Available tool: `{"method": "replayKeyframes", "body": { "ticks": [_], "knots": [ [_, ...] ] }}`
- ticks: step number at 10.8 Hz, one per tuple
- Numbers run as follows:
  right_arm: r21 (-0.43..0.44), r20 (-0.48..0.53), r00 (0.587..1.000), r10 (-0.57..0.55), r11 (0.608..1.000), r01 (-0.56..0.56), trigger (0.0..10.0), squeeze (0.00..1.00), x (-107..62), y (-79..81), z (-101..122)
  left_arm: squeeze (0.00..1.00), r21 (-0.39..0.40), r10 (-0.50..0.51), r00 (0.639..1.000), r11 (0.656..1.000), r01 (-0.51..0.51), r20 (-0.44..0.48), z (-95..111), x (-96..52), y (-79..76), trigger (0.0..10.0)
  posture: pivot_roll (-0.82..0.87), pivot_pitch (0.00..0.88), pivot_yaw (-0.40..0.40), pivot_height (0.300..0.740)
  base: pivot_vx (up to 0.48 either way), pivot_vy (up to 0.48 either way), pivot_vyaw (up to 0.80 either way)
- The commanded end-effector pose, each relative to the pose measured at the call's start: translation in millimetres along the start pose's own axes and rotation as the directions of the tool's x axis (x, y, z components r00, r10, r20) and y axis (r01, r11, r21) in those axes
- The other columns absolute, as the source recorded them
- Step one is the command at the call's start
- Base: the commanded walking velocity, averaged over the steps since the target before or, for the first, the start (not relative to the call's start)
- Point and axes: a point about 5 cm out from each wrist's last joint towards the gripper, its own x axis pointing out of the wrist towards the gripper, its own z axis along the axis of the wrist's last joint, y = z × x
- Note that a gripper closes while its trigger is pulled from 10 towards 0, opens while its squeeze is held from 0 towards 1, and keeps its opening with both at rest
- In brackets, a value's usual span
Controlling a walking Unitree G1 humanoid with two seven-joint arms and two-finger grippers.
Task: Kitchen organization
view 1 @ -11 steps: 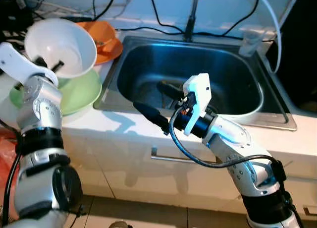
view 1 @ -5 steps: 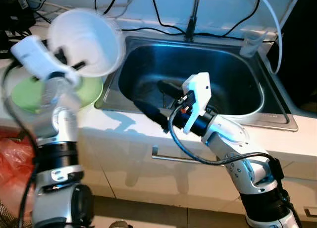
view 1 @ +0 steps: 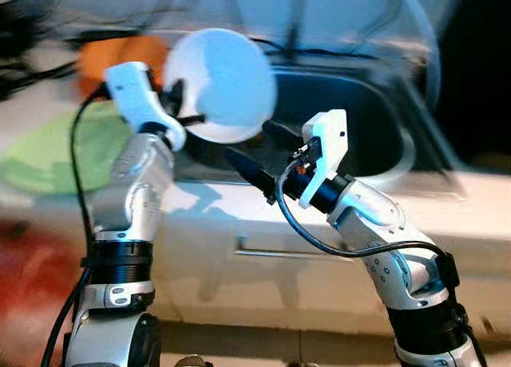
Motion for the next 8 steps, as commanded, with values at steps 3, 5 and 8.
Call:
{"method": "replayKeyframes", "body": {
  "ticks": [3, 5, 8],
  "knots": [
    [-0.028, 0.034, 0.998, -0.051, 0.998, 0.052, 10.0, 0.00, -2.9, -5.4, 7.7, 0.00, 0.013, -0.039, 0.999, 0.999, 0.039, -0.009, -3.6, 0.8, -3.1, 0.0, 0.05, 0.037, 0.015, 0.740, 0.000, 0.000, -0.52],
    [-0.036, 0.036, 0.997, -0.066, 0.997, 0.068, 10.0, 0.00, -3.3, -7.2, 8.2, 0.00, 0.007, -0.026, 0.999, 1.000, 0.026, -0.025, -8.8, 2.1, -0.9, 0.0, 0.05, 0.039, 0.015, 0.740, 0.000, 0.000, 0.00],
    [-0.046, 0.057, 0.986, -0.155, 0.986, 0.158, 10.0, 0.00, -5.0, -14.5, 11.5, 0.00, -0.002, -0.006, 0.997, 1.000, 0.006, -0.071, -22.0, 7.3, 4.6, 0.0, 0.04, 0.044, 0.024, 0.740, 0.000, 0.000, 0.00]
  ]
}}
